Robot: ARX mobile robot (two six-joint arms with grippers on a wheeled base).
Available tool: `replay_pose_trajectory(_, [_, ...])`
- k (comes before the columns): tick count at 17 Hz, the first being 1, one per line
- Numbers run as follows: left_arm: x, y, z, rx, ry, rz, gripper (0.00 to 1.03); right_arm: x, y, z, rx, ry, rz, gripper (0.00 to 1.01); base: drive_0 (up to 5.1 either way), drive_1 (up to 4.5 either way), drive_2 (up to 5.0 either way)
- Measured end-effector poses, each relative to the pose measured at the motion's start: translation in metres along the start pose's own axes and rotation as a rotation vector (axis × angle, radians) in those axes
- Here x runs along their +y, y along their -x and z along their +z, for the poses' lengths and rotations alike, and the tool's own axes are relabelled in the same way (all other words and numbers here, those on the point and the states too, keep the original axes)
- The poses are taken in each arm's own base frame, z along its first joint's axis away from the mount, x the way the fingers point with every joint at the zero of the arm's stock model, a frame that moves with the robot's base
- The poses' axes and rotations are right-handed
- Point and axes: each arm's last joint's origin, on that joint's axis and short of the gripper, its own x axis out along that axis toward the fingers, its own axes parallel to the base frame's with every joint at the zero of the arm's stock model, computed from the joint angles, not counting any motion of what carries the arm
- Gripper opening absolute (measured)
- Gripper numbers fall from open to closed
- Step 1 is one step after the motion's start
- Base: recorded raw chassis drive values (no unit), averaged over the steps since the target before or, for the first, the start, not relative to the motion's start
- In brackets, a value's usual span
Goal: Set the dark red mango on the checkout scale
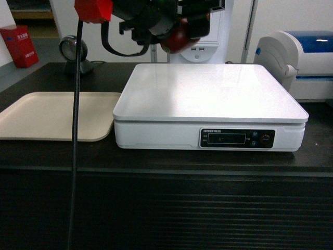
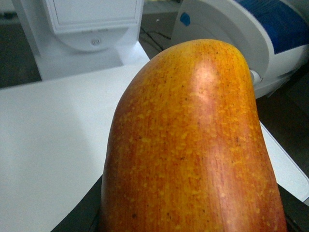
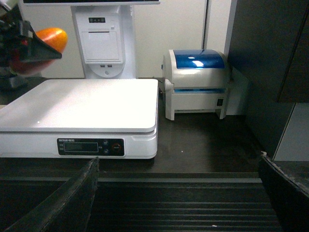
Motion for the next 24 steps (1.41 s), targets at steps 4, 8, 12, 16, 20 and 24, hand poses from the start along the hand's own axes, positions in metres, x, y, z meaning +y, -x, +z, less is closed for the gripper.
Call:
replay_pose_trajectory(4, [-0.025,-0.047,-0.021,0.159,0.145,0.048,0.59,0.0,0.0,0.0,0.0,0.0,0.0,0.98,0.0,0.0,0.0])
replay_pose_trajectory(8, [-0.023,-0.084,-0.034,0.253,0.259,0.206,0.59,0.0,0.0,0.0,0.0,0.0,0.0,0.98,0.0,0.0,0.0])
replay_pose_trajectory(12, [-0.023,-0.089,-0.033,0.245,0.288,0.236,0.7,0.0,0.0,0.0,0.0,0.0,0.0,0.98,0.0,0.0,0.0])
replay_pose_trajectory(16, [-0.026,-0.09,-0.032,0.198,0.28,0.193,0.99,0.0,0.0,0.0,0.0,0.0,0.0,0.98,0.0,0.0,0.0])
replay_pose_trajectory(20, [-0.031,-0.07,-0.016,0.035,0.184,0.152,0.98,0.0,0.0,0.0,0.0,0.0,0.0,0.98,0.0,0.0,0.0])
replay_pose_trajectory(24, [-0.035,-0.041,0.012,-0.132,0.108,0.097,0.98,0.0,0.0,0.0,0.0,0.0,0.0,0.98,0.0,0.0,0.0])
